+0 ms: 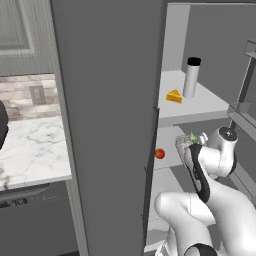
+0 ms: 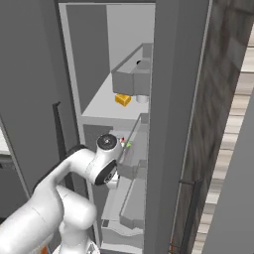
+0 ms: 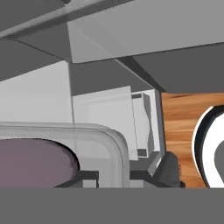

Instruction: Place the tupperware on the second highest shelf of the fridge. Make space for the tupperware among the existing items by rearranging them on the shelves if needed. Close the fridge door when finished.

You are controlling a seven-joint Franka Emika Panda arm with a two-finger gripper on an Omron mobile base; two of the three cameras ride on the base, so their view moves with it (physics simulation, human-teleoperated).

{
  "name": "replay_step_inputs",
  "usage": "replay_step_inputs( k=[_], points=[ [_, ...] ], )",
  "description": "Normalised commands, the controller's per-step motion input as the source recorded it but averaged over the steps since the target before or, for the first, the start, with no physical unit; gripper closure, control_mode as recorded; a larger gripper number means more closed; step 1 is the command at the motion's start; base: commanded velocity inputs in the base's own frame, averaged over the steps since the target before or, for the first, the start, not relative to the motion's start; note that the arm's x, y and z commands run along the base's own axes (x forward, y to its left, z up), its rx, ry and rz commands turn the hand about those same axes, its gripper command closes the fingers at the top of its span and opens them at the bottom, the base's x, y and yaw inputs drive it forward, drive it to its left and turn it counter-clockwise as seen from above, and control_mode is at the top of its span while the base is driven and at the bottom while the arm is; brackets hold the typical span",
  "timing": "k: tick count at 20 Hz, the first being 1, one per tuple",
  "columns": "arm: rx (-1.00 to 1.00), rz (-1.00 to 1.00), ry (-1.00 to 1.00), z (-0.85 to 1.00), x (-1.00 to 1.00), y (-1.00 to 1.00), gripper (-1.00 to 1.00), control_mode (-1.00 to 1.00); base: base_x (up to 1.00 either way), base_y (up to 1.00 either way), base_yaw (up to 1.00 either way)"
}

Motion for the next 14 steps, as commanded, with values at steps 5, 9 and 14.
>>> replay_step_inputs(
  k=[5,9,14],
  points=[
    [0.00,0.00,-0.01,-0.19,0.46,-0.10,1.00,-1.00,0.00,0.00,0.00],
    [0.00,0.00,0.00,-0.02,0.47,-0.13,1.00,-1.00,0.00,0.00,0.00],
    [0.00,0.00,0.00,-0.01,0.47,-0.11,1.00,-1.00,0.00,0.00,0.00]
  ],
)
